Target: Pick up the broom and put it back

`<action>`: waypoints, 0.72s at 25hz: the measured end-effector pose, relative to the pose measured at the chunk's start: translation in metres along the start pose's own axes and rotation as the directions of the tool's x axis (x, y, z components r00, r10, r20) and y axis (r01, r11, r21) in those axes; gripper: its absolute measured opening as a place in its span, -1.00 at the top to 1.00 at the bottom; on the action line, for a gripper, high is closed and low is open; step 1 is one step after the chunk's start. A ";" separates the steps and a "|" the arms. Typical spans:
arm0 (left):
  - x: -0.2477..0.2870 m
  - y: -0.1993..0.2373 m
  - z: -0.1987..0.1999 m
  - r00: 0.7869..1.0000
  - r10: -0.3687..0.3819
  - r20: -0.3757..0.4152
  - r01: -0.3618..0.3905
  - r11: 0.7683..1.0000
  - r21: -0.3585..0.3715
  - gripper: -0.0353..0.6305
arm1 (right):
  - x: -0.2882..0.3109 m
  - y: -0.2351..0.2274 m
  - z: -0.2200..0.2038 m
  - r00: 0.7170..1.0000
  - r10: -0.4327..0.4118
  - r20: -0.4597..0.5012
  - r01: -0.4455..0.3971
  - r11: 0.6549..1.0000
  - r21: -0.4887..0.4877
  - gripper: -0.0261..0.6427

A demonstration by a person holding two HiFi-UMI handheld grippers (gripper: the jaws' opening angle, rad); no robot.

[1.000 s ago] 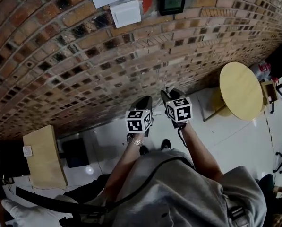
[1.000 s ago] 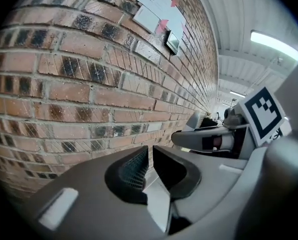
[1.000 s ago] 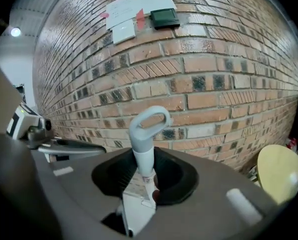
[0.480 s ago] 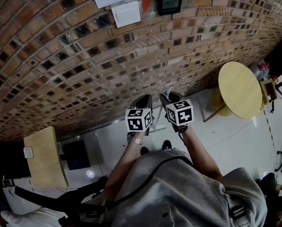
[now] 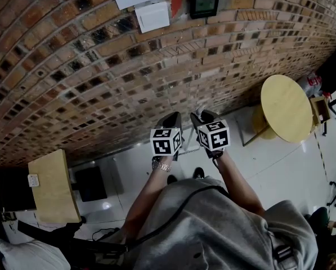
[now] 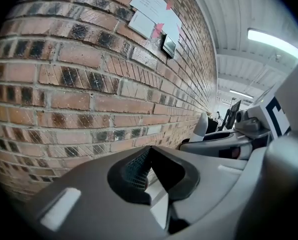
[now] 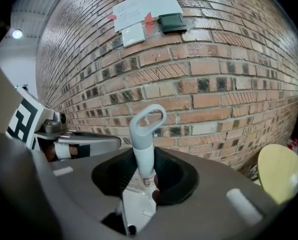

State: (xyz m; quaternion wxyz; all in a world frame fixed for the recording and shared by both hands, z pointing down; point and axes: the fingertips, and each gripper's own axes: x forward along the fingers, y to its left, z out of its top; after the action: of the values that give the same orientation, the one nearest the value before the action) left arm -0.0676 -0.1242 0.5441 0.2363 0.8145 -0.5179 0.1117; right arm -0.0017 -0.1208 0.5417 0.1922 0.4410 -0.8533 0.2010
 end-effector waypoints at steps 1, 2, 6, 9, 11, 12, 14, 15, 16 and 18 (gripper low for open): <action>0.000 0.001 0.000 1.000 0.000 -0.001 0.000 1.000 -0.006 0.88 | 0.001 0.000 0.000 1.000 0.000 0.000 0.000 1.000 -0.001 0.62; 0.000 0.002 -0.001 1.000 0.002 -0.003 -0.002 1.000 -0.010 0.88 | 0.002 -0.001 0.000 1.000 0.000 0.000 0.000 1.000 -0.002 0.62; 0.000 0.003 -0.004 1.000 0.007 -0.015 -0.007 1.000 -0.012 0.88 | 0.004 -0.005 0.000 1.000 -0.003 -0.002 0.003 1.000 0.003 0.62; 0.001 0.003 -0.005 1.000 0.006 -0.015 -0.006 1.000 -0.013 0.88 | 0.009 -0.007 0.001 1.000 -0.002 -0.007 0.002 1.000 0.011 0.62; 0.001 0.003 -0.005 1.000 0.008 -0.013 -0.008 1.000 -0.015 0.88 | 0.014 -0.008 0.001 1.000 0.001 -0.011 -0.001 1.000 0.012 0.62; 0.000 0.003 -0.005 1.000 0.008 -0.012 -0.008 1.000 -0.015 0.88 | 0.016 -0.008 0.001 1.000 0.002 -0.013 -0.002 1.000 0.011 0.62; 0.000 0.003 -0.005 1.000 0.007 -0.008 -0.008 1.000 -0.014 0.88 | 0.021 -0.008 0.001 1.000 0.005 -0.017 -0.005 1.000 0.009 0.62; 0.000 0.003 -0.004 1.000 0.007 -0.005 -0.007 1.000 -0.013 0.88 | 0.024 -0.008 0.000 1.000 0.007 -0.020 -0.006 1.000 0.008 0.62; -0.001 0.003 -0.004 1.000 0.006 0.001 -0.006 1.000 -0.014 0.88 | 0.028 -0.009 -0.001 1.000 0.008 -0.025 -0.008 1.000 0.007 0.62; -0.004 0.006 -0.003 1.000 0.011 0.012 -0.010 1.000 -0.020 0.88 | 0.037 -0.010 -0.005 0.999 0.012 -0.039 -0.011 1.000 0.009 0.62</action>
State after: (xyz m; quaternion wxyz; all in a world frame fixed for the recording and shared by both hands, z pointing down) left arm -0.0745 -0.1214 0.5463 0.2406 0.8101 -0.5247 0.1029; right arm -0.0128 -0.1485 0.5661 0.2055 0.4330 -0.8511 0.2143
